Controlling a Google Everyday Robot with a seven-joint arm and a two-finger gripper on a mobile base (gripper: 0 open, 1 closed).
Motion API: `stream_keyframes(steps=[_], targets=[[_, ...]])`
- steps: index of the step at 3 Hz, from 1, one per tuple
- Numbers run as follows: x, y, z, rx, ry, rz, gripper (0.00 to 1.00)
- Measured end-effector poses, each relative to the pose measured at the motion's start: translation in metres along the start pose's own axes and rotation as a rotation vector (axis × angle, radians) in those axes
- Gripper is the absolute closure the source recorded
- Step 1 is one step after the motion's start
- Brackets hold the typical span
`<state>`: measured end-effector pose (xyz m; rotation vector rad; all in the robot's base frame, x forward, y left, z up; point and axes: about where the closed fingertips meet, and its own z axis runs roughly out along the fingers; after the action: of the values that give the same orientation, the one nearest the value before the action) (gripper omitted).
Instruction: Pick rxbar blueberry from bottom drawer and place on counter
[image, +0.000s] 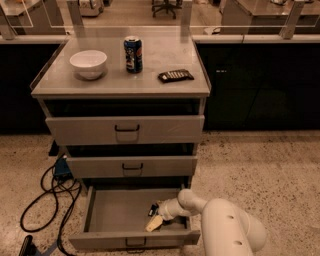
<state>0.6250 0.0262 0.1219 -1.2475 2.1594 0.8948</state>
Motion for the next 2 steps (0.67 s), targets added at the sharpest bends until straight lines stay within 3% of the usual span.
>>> stream_keyframes(steps=[1,2], targets=[[-0.0211,-0.0295,-0.0025,0.097,-0.038,0.019,0.0],[-0.0189,-0.0295,-0.002,0.097,-0.036,0.017,0.0]])
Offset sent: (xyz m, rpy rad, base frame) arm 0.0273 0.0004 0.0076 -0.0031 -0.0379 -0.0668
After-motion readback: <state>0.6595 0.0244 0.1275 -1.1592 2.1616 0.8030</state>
